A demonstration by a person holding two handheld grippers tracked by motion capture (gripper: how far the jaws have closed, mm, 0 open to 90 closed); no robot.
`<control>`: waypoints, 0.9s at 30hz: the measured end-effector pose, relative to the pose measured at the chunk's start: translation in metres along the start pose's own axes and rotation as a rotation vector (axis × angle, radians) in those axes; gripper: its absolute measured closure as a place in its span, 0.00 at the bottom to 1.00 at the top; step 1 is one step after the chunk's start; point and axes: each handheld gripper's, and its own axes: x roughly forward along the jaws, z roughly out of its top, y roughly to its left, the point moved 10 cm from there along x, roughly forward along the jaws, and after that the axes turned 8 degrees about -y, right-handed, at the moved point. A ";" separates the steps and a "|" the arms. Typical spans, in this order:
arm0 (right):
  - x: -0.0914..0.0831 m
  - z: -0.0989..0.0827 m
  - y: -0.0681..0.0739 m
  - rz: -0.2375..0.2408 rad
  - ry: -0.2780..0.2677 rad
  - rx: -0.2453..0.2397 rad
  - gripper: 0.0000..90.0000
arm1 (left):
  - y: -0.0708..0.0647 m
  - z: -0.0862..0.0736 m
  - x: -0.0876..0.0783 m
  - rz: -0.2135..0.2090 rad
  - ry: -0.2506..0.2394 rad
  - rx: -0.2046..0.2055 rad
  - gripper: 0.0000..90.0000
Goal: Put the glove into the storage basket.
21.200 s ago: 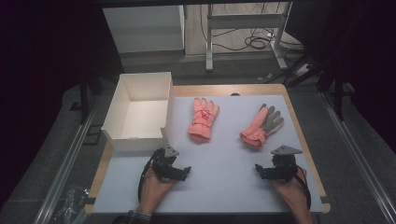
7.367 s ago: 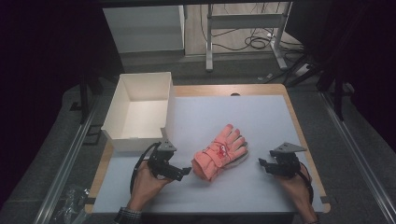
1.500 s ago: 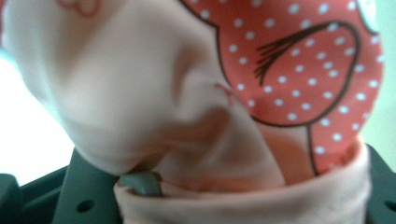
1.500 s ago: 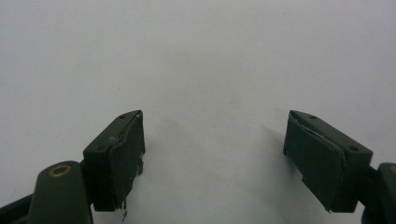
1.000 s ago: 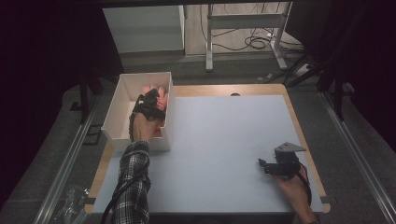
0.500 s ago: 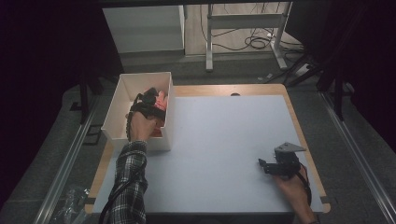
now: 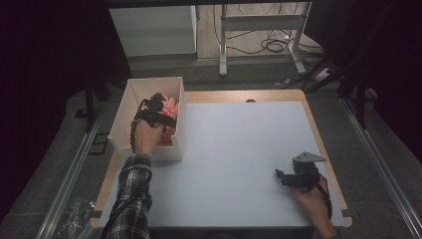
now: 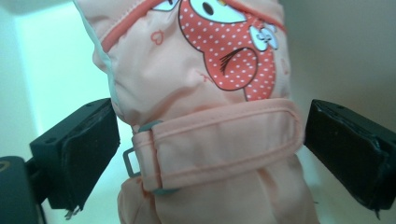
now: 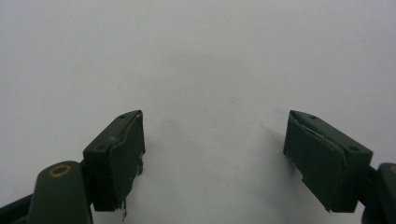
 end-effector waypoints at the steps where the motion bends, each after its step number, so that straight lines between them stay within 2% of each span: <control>1: 0.000 0.000 0.000 0.000 0.000 0.001 0.23 | 0.000 0.000 -0.002 0.000 -0.004 0.006 0.05; 2: 0.000 0.000 0.000 0.000 0.000 0.000 0.23 | -0.001 0.002 -0.006 0.005 -0.019 0.016 0.05; 8: 0.000 0.000 0.000 0.000 0.000 0.000 0.23 | -0.002 0.003 -0.015 0.012 -0.040 0.043 0.05; 16: 0.000 0.000 0.000 0.000 0.000 0.000 0.23 | -0.005 0.005 -0.027 -0.002 -0.085 0.062 0.05; 21: 0.000 0.000 0.000 -0.001 0.000 0.000 0.23 | -0.009 0.006 -0.038 -0.032 -0.128 0.071 0.05; 25: 0.000 0.000 0.000 -0.001 0.000 0.000 0.23 | -0.010 0.005 -0.042 -0.044 -0.141 0.071 0.05; 27: 0.000 0.000 0.000 -0.001 0.000 0.000 0.23 | -0.010 0.003 -0.047 -0.066 -0.145 0.063 0.05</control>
